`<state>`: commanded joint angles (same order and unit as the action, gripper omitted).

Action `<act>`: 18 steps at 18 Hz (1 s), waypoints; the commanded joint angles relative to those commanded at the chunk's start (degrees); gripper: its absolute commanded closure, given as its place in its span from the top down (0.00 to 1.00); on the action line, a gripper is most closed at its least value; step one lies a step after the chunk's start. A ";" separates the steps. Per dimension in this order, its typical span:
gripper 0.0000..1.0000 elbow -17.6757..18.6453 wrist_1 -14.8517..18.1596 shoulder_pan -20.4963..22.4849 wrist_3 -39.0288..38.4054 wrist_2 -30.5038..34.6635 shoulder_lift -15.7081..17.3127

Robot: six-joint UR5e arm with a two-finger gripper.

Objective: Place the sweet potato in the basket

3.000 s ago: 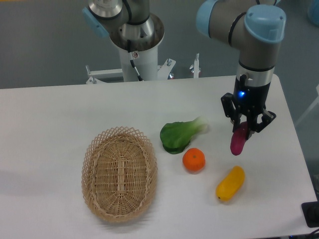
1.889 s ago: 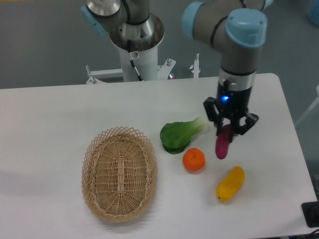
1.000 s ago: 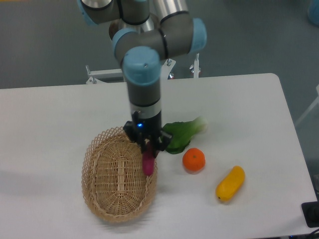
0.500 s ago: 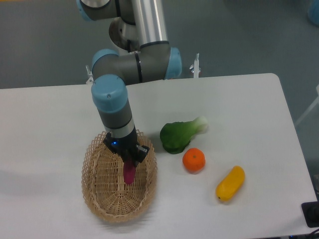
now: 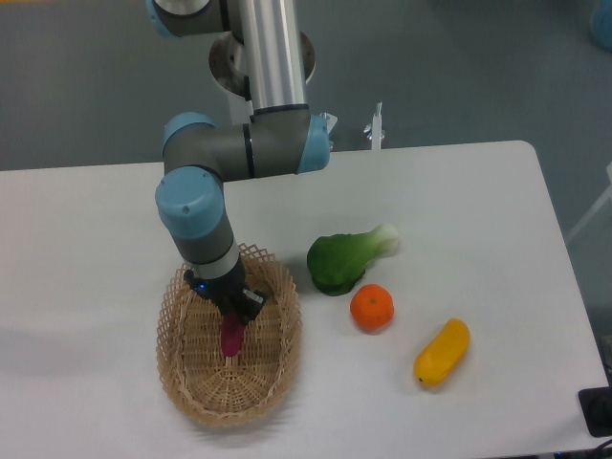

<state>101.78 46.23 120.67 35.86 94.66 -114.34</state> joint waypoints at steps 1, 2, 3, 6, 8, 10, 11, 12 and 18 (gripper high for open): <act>0.89 -0.27 -0.09 0.00 0.00 0.17 0.17; 0.97 -0.44 -0.09 0.09 0.00 0.18 0.26; 1.00 -0.62 -0.17 0.09 -0.09 0.18 0.44; 1.00 -2.11 -0.17 0.26 0.18 0.09 1.31; 1.00 -3.78 0.00 1.14 0.70 0.18 1.75; 1.00 -4.75 0.87 2.89 3.85 0.09 3.24; 1.00 -5.01 1.05 4.21 6.04 0.09 4.30; 1.00 -5.02 1.14 5.35 7.89 0.09 5.35; 1.00 -7.56 7.28 11.68 15.98 -0.96 7.56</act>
<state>94.23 53.51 132.35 51.83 93.69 -106.79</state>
